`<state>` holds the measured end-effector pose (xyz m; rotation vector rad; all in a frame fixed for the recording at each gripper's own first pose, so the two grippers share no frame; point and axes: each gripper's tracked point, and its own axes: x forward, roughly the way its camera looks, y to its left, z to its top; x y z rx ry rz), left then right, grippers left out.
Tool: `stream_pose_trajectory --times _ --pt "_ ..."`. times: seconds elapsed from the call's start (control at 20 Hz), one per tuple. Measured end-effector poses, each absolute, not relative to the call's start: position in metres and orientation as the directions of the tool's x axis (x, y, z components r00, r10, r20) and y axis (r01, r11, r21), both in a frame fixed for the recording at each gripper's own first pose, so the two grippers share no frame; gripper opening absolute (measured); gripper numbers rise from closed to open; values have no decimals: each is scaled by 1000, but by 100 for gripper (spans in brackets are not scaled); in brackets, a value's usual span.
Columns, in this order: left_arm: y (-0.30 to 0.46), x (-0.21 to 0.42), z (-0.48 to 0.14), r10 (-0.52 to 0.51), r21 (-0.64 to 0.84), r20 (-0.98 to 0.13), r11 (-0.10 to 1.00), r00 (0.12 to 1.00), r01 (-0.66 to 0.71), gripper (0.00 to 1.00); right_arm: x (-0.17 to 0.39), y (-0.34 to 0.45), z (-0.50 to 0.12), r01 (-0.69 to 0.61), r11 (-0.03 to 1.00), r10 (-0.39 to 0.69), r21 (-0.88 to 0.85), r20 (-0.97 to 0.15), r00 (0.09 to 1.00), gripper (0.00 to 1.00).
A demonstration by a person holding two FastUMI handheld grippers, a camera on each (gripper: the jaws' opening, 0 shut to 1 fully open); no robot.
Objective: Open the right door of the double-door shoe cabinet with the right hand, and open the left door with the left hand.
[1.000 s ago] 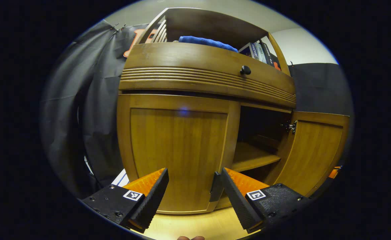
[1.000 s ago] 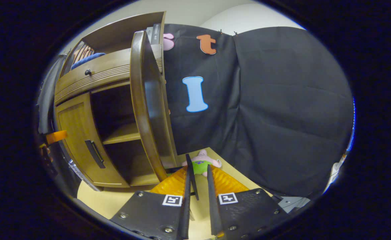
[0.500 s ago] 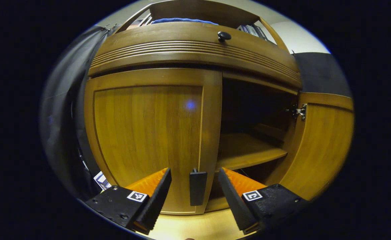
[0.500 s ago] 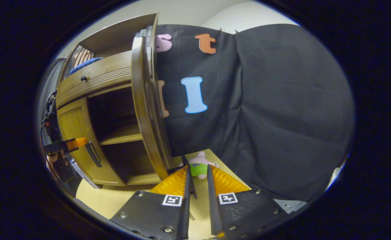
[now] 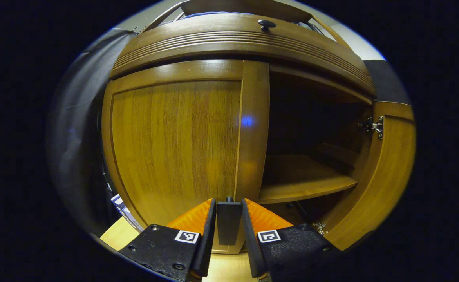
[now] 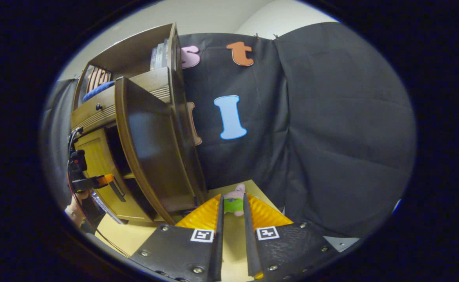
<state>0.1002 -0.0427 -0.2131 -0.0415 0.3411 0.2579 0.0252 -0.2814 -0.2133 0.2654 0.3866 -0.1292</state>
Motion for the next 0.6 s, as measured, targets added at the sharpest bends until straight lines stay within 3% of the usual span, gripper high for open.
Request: stream_pose_trajectory --times 0.05,0.35,0.45,0.6 --pt "-44 100 -217 247 -3 -352 964 903 -265 41 25 -285 -213 172 959 -74 224 -388 919 25" --pt "-42 97 -215 288 -11 -341 951 895 -310 31 17 -291 -221 156 961 -53 228 -400 915 25" --pt "-41 96 -212 299 -20 -333 946 894 -323 36 15 -294 -224 153 961 -48 229 -406 913 25" --pt "-40 99 -213 310 -27 -322 942 895 -336 34 14 -293 -226 136 963 -29 234 -409 912 25"
